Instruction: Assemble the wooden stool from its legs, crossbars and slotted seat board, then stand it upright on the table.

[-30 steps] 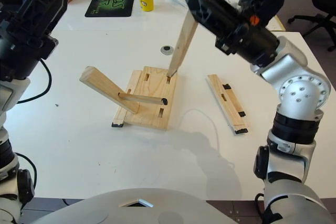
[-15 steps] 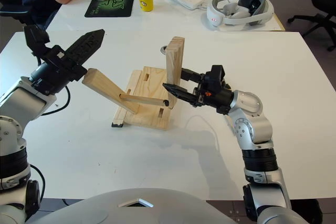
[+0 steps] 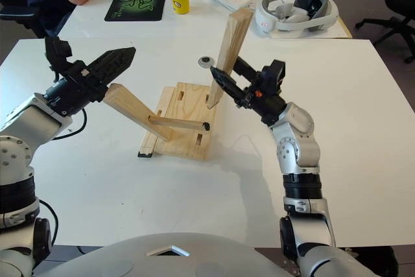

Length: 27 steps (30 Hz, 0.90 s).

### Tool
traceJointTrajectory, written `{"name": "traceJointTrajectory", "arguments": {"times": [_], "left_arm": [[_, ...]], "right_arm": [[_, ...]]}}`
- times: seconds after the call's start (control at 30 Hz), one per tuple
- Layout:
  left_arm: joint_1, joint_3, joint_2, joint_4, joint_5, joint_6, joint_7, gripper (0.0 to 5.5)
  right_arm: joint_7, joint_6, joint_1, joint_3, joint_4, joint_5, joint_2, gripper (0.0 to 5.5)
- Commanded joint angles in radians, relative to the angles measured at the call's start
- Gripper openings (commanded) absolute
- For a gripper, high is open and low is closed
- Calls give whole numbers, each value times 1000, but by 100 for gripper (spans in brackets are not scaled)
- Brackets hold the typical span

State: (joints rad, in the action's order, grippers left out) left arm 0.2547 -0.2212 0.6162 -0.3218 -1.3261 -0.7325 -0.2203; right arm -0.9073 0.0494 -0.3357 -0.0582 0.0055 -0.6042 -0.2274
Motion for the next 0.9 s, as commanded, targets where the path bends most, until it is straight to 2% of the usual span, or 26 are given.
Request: {"name": "traceJointTrajectory", "arguments": {"times": [0.03, 0.2, 0.3, 0.57, 0.73, 0.9], "left_arm": [[36, -13, -1, 11, 35, -17, -12, 305], [74, -19, 11, 30, 70, -28, -50, 305], [70, -20, 0, 25, 86, -35, -68, 305], [77, -21, -29, 16, 96, -46, -69, 305], [81, -41, -50, 15, 89, -39, -56, 305], [77, -81, -66, 31, 79, -32, -41, 305]], "right_arm": [[125, 99, -64, -8, -80, -102, 88, 212], [420, 152, -281, -90, -134, -224, 223, 211], [499, 131, -397, -91, -131, -210, 274, 211], [434, 186, -369, 74, -211, -211, 355, 211], [330, 206, -272, 135, -215, -166, 289, 211], [250, 239, -182, 141, -245, -160, 197, 209]]}}
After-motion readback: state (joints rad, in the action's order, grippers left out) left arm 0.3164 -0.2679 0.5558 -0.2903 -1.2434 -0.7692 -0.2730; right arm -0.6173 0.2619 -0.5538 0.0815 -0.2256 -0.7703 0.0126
